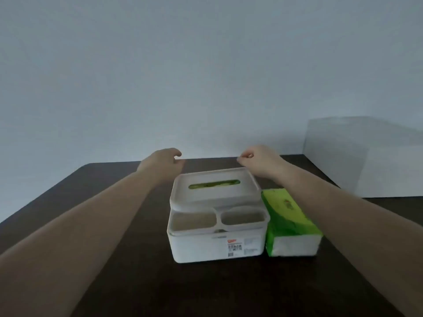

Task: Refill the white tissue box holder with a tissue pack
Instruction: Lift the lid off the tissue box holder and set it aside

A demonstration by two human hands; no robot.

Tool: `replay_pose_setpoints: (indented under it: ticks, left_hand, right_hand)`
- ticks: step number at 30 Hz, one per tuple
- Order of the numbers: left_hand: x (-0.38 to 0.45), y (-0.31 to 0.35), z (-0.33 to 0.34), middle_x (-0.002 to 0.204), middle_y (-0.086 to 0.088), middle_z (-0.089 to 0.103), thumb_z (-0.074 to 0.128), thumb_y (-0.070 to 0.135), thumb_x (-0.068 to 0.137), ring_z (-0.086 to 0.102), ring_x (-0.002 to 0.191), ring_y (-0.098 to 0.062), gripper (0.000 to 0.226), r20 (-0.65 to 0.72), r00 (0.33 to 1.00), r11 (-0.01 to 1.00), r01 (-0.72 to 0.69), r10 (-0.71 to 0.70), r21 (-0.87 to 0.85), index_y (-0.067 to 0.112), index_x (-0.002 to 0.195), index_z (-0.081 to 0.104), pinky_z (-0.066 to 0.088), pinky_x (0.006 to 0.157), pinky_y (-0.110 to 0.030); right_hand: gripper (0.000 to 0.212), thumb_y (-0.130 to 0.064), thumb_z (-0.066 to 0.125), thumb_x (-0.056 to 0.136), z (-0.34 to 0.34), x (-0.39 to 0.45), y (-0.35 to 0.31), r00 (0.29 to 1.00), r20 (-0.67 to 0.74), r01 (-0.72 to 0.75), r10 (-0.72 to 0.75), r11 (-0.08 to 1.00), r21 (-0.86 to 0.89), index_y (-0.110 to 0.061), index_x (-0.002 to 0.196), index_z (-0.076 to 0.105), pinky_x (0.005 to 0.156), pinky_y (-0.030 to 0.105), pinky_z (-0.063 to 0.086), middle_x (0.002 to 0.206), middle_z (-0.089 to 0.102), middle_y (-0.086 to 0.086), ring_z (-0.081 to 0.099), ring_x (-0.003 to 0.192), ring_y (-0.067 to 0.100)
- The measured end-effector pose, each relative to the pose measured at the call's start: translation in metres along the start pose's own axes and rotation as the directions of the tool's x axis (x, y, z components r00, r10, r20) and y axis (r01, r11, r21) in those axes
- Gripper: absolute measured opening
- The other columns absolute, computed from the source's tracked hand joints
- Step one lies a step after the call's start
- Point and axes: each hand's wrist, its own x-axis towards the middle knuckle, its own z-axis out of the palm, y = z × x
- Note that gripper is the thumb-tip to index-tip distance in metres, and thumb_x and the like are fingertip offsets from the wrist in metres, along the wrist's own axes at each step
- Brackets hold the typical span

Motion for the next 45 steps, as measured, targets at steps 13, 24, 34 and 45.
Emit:
replay_pose_setpoints:
  ticks: [13,24,34,45]
  left_hand:
    - [-0.089,-0.009,-0.001,0.052,0.000,0.042,0.051,0.034,0.088,0.040,0.045,-0.017,0.033,0.138,0.984,0.985,0.129,-0.113,-0.111,0.015,0.063,0.041,0.033,0.051,-0.025]
    - [-0.078,-0.004,0.011,0.074,-0.014,0.049,0.049,0.005,0.070,0.043,0.064,-0.027,0.004,0.189,0.930,0.760,0.368,-0.316,-0.536,0.005,0.075,0.050,0.034,0.057,-0.029]
    - [-0.073,-0.031,-0.024,0.057,-0.008,0.049,0.052,0.010,0.070,0.045,0.058,-0.026,0.017,-0.109,0.921,0.765,0.239,-0.373,-0.598,0.012,0.054,0.044,0.040,0.061,-0.031]
    - [-0.091,-0.150,-0.051,0.064,-0.014,0.056,0.046,0.008,0.072,0.053,0.067,-0.031,0.014,-0.120,0.823,0.749,0.432,-0.555,-0.501,0.002,0.068,0.058,0.041,0.065,-0.031]
  right_hand:
    - [0.023,-0.023,0.048,0.088,0.003,-0.074,0.002,0.974,0.047,-0.215,0.222,0.970,-0.116,-0.007,0.079,0.062,0.054,0.028,0.041,0.068,0.058,0.008,0.050,0.054,0.023]
    - [0.033,-0.015,0.047,0.090,0.007,-0.072,0.005,0.983,-0.080,-0.166,0.167,0.986,0.027,-0.009,0.059,0.041,0.048,0.029,0.024,0.059,0.037,0.002,0.033,0.052,0.018]
    - [0.032,-0.017,0.047,0.091,0.003,-0.061,-0.038,0.989,-0.108,-0.087,0.096,0.992,0.088,-0.009,0.061,0.042,0.050,0.027,0.027,0.058,0.037,0.005,0.037,0.054,0.020]
    - [0.024,-0.012,0.050,0.089,0.069,-0.039,-0.154,0.997,0.045,0.057,-0.055,0.997,-0.043,-0.005,0.066,0.047,0.048,0.025,0.032,0.065,0.046,0.005,0.050,0.070,0.027]
